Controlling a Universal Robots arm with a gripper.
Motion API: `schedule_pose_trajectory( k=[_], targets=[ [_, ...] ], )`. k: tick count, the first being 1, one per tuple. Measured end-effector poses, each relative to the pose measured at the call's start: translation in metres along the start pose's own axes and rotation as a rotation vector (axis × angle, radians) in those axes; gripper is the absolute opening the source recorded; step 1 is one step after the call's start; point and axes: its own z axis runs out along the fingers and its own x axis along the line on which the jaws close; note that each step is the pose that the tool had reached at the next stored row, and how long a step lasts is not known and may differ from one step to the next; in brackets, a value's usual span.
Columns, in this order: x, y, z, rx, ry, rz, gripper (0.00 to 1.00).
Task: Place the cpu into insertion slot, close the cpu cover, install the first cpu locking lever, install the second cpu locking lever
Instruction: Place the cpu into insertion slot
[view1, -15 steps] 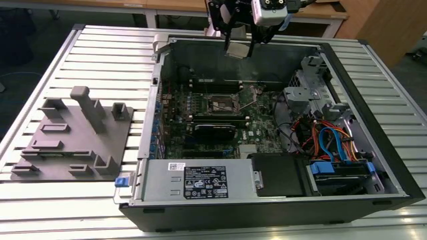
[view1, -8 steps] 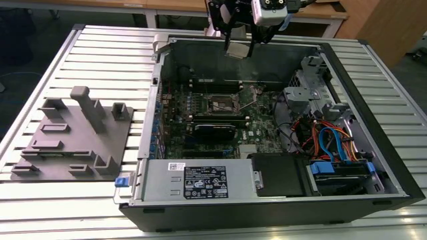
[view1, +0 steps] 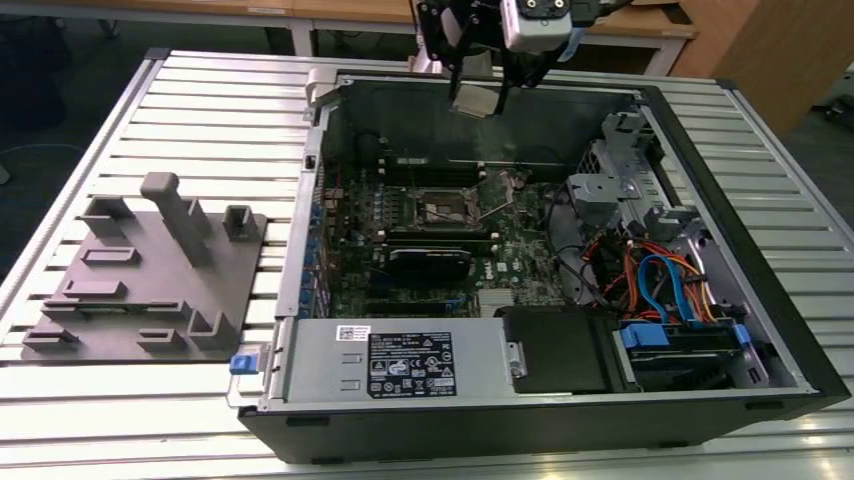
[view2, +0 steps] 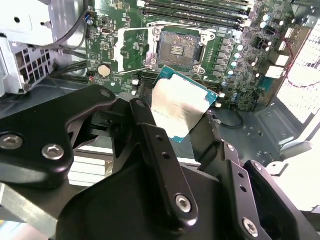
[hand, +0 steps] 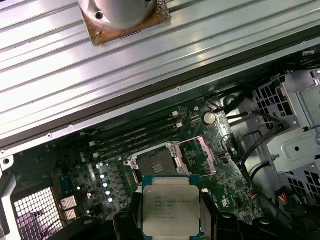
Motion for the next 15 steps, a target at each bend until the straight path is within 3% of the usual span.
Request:
schedule_pose_trajectory(
  k=[7, 15],
  targets=[
    [0.0, 0.0, 0.0002, -0.0019, -0.0097, 0.109, 0.54],
    [0.0, 0.0, 0.0002, -0.0021, -0.0101, 0.113, 0.54]
  ],
)
